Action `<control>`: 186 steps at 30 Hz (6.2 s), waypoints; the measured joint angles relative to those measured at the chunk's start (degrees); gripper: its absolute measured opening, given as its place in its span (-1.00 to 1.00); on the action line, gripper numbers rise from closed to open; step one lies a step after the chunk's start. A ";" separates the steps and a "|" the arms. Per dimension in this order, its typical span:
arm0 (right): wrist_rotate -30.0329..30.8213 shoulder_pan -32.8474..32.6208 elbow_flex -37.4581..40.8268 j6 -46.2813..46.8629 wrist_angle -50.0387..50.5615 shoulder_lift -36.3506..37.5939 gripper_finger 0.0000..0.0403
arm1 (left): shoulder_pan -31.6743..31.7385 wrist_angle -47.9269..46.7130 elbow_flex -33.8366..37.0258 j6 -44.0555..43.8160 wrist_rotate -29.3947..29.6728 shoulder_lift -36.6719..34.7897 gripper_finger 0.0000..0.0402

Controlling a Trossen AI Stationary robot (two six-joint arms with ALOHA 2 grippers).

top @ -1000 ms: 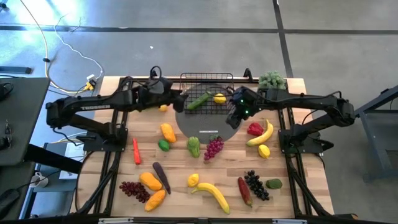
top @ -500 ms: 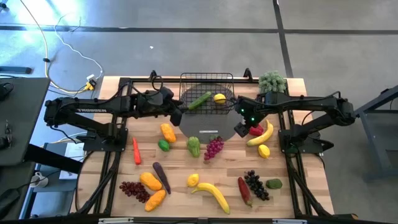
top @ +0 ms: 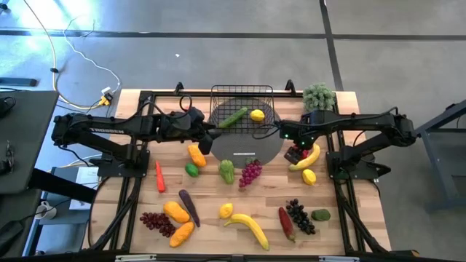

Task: Build produce basket
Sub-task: Put the red bell pepper into the wire basket

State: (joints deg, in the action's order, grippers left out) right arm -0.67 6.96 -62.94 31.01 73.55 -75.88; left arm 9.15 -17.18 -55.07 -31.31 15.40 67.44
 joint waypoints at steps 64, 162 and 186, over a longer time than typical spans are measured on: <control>1.95 5.81 24.50 -11.46 -18.92 2.56 0.34 | 0.35 0.29 0.00 -2.67 3.48 0.04 0.07; 3.05 17.81 -14.01 -30.87 -34.77 -15.57 -0.17 | 11.15 -4.49 0.02 0.00 4.94 0.04 0.07; 1.49 19.37 -14.01 -32.99 -31.54 -24.20 0.41 | 11.15 -7.96 0.02 -0.04 0.23 0.04 0.07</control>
State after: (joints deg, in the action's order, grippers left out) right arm 0.82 26.33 -76.95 -1.98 42.00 -100.07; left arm 20.29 -25.14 -55.05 -31.35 15.63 67.48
